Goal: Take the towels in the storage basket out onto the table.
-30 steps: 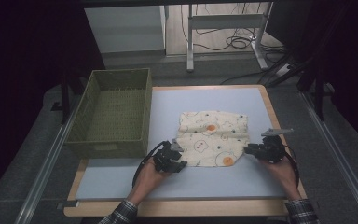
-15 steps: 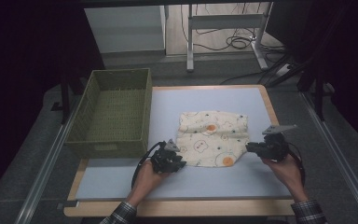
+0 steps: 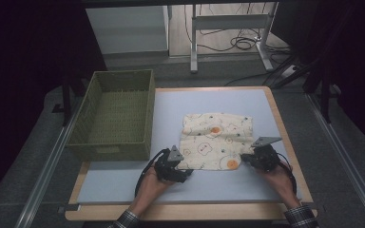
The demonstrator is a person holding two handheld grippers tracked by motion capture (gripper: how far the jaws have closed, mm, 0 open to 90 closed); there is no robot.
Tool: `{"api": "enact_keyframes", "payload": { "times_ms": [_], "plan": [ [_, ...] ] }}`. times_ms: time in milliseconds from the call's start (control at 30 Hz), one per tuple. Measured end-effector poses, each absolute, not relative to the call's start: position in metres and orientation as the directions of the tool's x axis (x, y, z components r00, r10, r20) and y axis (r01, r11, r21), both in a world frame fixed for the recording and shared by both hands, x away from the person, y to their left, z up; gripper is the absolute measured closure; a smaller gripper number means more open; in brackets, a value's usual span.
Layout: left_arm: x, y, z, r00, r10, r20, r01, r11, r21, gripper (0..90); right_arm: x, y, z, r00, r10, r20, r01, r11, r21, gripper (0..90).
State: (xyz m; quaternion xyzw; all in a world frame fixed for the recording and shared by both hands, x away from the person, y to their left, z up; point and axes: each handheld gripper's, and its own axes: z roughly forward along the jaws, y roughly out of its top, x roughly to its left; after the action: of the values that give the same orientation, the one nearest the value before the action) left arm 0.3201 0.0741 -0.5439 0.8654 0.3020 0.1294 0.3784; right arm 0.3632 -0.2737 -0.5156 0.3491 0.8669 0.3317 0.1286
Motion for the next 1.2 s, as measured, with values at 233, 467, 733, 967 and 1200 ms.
{"api": "enact_keyframes", "payload": {
  "times_ms": [233, 467, 733, 967, 1200],
  "plan": [
    [0.32, 0.075, -0.544, 0.784, 0.62, -0.007, 0.424, -0.528, 0.736, 27.0, 0.355, -0.276, -0.481, -0.73, 0.684, -0.006, 0.482, 0.521, 0.704, 89.3],
    [0.32, 0.075, -0.544, 0.785, 0.62, -0.005, 0.422, -0.528, 0.737, 27.0, 0.36, -0.266, -0.451, -0.741, 0.671, -0.028, 0.454, 0.531, 0.715, 89.2],
    [0.32, 0.075, -0.545, 0.785, 0.62, -0.007, 0.423, -0.527, 0.737, 27.1, 0.418, -0.215, -0.453, -0.736, 0.676, -0.046, 0.487, 0.575, 0.657, 87.6],
    [0.32, 0.075, -0.545, 0.785, 0.62, -0.007, 0.423, -0.527, 0.737, 27.1, 0.448, -0.186, -0.501, -0.738, 0.675, 0.007, 0.56, 0.606, 0.565, 68.2],
    [0.32, 0.075, -0.545, 0.784, 0.62, -0.007, 0.423, -0.526, 0.737, 27.0, 0.431, -0.206, -0.479, -0.741, 0.671, -0.012, 0.526, 0.592, 0.61, 63.9]
  ]
}}
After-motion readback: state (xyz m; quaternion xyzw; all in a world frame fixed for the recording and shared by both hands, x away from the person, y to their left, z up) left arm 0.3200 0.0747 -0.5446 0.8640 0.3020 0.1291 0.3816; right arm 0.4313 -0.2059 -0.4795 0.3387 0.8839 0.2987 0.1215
